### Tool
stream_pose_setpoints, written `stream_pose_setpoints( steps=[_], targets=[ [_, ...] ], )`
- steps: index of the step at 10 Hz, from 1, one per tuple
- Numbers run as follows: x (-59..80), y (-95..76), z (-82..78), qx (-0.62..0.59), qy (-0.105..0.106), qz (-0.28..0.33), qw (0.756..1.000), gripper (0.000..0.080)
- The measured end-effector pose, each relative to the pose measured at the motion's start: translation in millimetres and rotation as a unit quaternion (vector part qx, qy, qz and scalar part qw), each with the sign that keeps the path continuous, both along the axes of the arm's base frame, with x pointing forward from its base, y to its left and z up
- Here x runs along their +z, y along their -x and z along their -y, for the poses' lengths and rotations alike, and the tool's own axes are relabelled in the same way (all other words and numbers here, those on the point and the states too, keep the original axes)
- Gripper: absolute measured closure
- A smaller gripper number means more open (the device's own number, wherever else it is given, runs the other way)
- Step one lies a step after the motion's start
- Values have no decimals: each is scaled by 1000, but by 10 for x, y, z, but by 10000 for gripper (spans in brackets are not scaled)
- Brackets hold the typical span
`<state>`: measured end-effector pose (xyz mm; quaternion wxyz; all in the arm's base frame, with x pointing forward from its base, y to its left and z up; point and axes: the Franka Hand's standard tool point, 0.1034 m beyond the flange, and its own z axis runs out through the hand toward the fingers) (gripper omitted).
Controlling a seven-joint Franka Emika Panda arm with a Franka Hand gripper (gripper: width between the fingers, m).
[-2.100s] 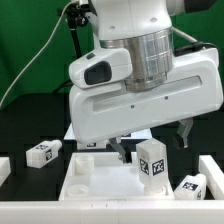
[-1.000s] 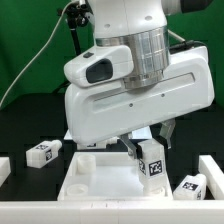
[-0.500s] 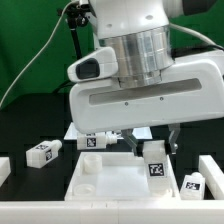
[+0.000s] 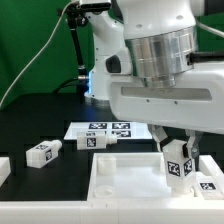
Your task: Assemble one leg
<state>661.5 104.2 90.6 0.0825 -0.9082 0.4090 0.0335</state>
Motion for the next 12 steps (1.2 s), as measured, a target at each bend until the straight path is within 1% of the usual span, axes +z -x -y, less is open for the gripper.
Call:
stream_pose_setpoints(
  steps=[2,5,6,7,8,9,10,12],
  targets=[
    [2,14,-53,-91,3,-21,996,515],
    [0,15,-69,-162,4,-33,986,515],
    [-1,16,-70,-151,4,-31,988,424],
    [0,16,-69,-132,4,-27,991,285],
    [9,11,-64,-123,4,-25,992,192],
    [4,13,-67,-120,4,-25,993,192],
    [-1,15,-63,-62,5,-15,998,158],
    [-4,16,-62,11,6,-2,1000,152]
  ],
)
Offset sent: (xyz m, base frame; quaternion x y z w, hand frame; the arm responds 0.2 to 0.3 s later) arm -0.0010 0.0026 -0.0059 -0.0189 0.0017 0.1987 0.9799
